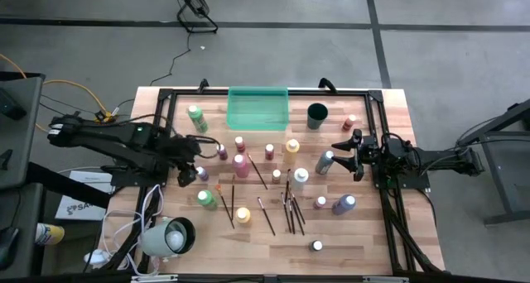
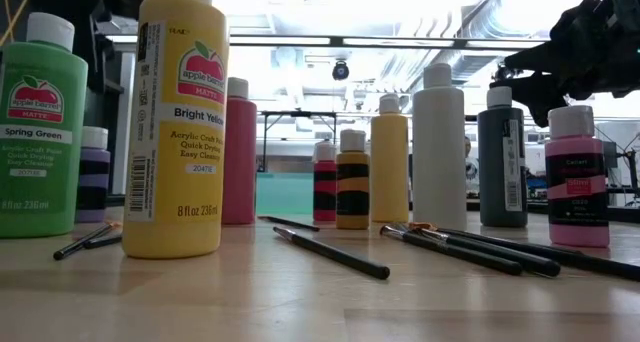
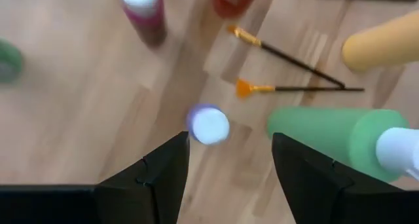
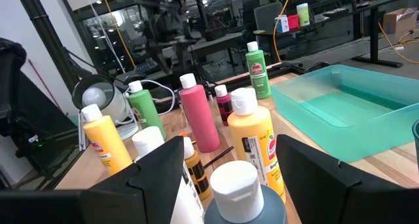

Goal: Pick & Place Paint Supplies
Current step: Put the violet paint bottle into the green bin

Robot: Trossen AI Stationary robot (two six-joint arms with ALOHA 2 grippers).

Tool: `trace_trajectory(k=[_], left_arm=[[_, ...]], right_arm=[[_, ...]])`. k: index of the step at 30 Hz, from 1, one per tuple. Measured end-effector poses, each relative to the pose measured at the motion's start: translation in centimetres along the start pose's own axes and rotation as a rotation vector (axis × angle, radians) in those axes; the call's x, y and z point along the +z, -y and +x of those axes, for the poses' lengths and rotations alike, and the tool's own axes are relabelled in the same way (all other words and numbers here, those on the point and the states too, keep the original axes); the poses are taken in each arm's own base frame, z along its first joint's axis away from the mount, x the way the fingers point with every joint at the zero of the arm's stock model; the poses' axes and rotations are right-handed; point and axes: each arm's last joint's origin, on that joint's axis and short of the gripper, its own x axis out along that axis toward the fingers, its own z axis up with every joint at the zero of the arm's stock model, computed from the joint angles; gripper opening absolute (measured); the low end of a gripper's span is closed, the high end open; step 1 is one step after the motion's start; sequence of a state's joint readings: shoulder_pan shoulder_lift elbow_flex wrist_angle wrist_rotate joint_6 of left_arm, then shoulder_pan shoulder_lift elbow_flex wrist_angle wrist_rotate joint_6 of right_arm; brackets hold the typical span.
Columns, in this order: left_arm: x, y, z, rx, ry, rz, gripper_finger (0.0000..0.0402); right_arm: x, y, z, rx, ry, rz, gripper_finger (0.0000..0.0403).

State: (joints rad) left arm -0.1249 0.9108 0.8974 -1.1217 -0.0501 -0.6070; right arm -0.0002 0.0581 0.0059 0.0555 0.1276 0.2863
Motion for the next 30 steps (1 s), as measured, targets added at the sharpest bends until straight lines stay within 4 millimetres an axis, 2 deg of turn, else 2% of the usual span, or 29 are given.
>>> trace_trajectory(k=[14,30], left_arm=[[1.4,1.4,4.4,0.104,-0.206,-0.046,0.0212],[1.9,1.5,6.1,0.206,-0.221,-0.004,0.0212]], right_arm=[[0.0,0.0,0.0,0.000,0.000,0.000,0.0237],[0.0,0.0,0.0,0.000,0.000,0.000,0.0237]])
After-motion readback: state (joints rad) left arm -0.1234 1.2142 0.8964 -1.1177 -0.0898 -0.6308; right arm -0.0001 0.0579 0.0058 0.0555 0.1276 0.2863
